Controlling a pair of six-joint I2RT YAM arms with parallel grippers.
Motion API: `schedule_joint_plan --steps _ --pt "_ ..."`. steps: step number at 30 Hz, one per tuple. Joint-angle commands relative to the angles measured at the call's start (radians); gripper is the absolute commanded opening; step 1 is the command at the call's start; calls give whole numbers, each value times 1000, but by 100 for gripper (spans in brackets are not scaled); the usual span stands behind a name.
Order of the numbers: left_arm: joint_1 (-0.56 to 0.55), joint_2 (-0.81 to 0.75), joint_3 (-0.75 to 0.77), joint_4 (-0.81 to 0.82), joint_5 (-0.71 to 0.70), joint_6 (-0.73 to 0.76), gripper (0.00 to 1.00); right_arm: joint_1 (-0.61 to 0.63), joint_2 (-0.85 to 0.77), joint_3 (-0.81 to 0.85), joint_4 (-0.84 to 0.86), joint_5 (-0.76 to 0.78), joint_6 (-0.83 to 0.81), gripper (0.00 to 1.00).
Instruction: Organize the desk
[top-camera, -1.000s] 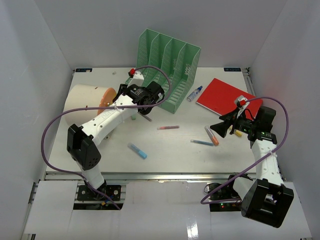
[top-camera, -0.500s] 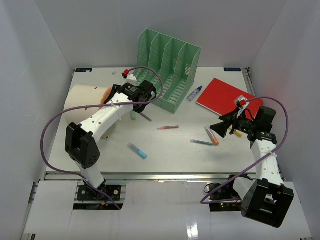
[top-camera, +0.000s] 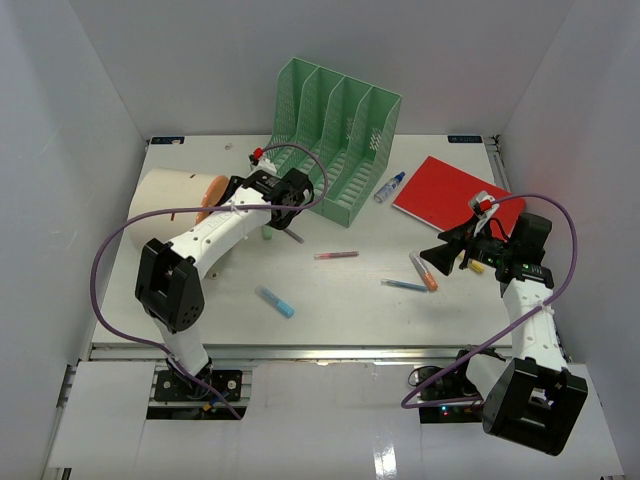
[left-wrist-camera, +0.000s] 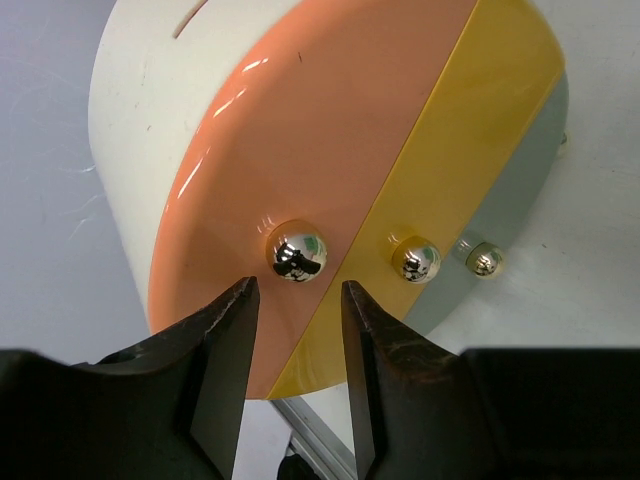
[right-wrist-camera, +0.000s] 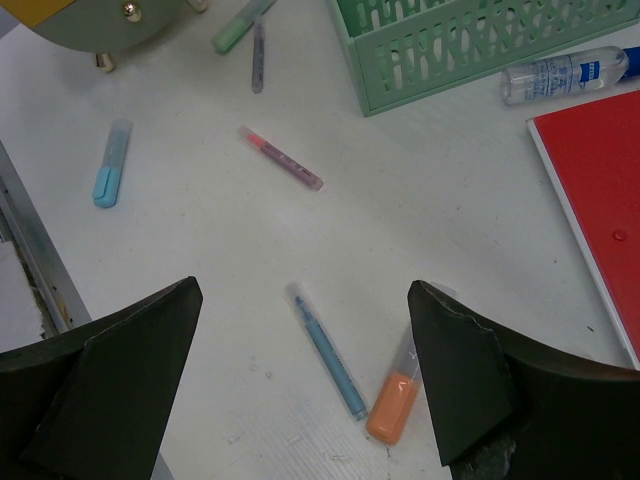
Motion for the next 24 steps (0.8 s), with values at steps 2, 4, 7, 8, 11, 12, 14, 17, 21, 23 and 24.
schedule_joint_plan --steps 2,4,7,8,11,12,14,17,21,23,24 --pt "20 -2 1 48 -11 39 49 6 -5 -1 23 -26 4 90" --pt "21 6 8 51 -15 47 49 6 -5 -1 23 -26 3 90" --pt "21 21 28 50 -24 56 49 6 -5 0 21 -26 3 90" --pt "21 23 35 50 -26 61 49 6 -5 0 21 -26 3 90" --pt "21 31 56 45 -37 65 49 6 -5 1 22 -26 2 90" --pt "21 32 59 44 -40 67 49 6 -4 1 21 -26 3 90" --pt "21 32 62 46 -49 70 49 4 -4 1 21 -24 2 90" --pt "22 28 62 52 -53 71 49 6 -2 1 21 -26 2 90" --pt "22 24 80 23 -49 51 48 6 -2 1 19 -26 0 90" --pt "23 19 85 25 -54 46 48 6 -1 1 19 -27 0 90" --pt "24 15 82 32 -58 51 48 6 -1 1 19 -27 0 90"
